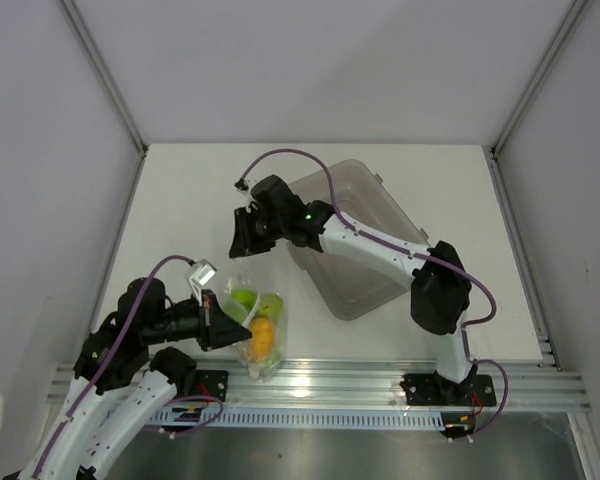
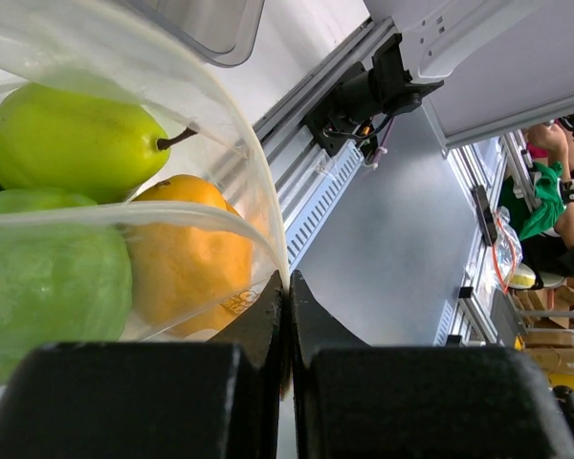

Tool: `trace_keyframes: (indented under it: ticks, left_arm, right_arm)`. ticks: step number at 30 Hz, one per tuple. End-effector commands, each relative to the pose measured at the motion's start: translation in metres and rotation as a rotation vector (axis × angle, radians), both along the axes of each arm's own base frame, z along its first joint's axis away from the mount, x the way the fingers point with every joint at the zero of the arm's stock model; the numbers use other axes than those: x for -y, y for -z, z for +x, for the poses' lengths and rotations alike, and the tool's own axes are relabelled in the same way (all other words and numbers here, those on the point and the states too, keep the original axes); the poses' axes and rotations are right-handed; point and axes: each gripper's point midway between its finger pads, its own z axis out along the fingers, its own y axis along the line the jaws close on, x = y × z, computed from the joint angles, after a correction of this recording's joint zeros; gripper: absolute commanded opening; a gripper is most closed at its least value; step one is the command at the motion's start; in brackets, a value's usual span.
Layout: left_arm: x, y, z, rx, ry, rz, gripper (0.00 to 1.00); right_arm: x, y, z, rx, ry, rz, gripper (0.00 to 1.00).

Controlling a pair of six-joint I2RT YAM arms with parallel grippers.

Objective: Place the food in the zip-top bag and seal the zipper
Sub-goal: Adjust the zipper food storage bag at the center of the board.

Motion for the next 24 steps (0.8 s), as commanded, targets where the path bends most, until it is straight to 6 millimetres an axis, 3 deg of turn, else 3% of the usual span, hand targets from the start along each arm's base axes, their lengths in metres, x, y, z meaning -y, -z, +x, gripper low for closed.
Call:
trace_keyframes:
  ticks: [1,4,6,7,8,9,10,16,24]
  left_arm:
    - [-0.002,-0.008,0.001,0.049,0.0,-0.001,0.01]
    - [-0.003,-0.01,0.002,0.06,-0.011,0.003,0.01]
    - [-0.004,-0.012,0.001,0.069,-0.011,0.006,0.01]
    - [-0.004,-0.012,0.001,0.068,-0.009,0.009,0.01]
    - [-0.004,-0.011,0.001,0.064,-0.003,0.015,0.01]
    - [-0.004,-0.01,0.001,0.061,0.0,0.018,0.01]
    - [-0.005,-0.009,0.0,0.06,0.001,0.024,0.01]
    - [-0.005,-0.005,0.001,0.059,-0.002,0.03,0.01]
    - [-0.004,-0.004,0.003,0.052,0.0,0.038,0.01]
  right_arm:
    - [0.007,-0.009,0.006,0.047,0.067,-0.06,0.19]
    - [0.018,-0.013,0.004,0.083,0.081,-0.093,0.18]
    - [0.032,-0.027,0.005,0.162,0.066,-0.112,0.35]
    - [0.041,-0.029,0.005,0.184,0.067,-0.14,0.5]
    - [0.047,-0.034,0.006,0.234,0.039,-0.158,0.73]
    - [0.055,-0.044,0.003,0.246,0.01,-0.155,0.77]
    - [0.054,-0.057,-0.004,0.269,-0.061,-0.13,0.78]
    - [0.071,-0.068,-0.016,0.288,-0.146,-0.219,0.77]
    - [0.068,-0.055,-0.029,0.248,-0.2,-0.261,0.73]
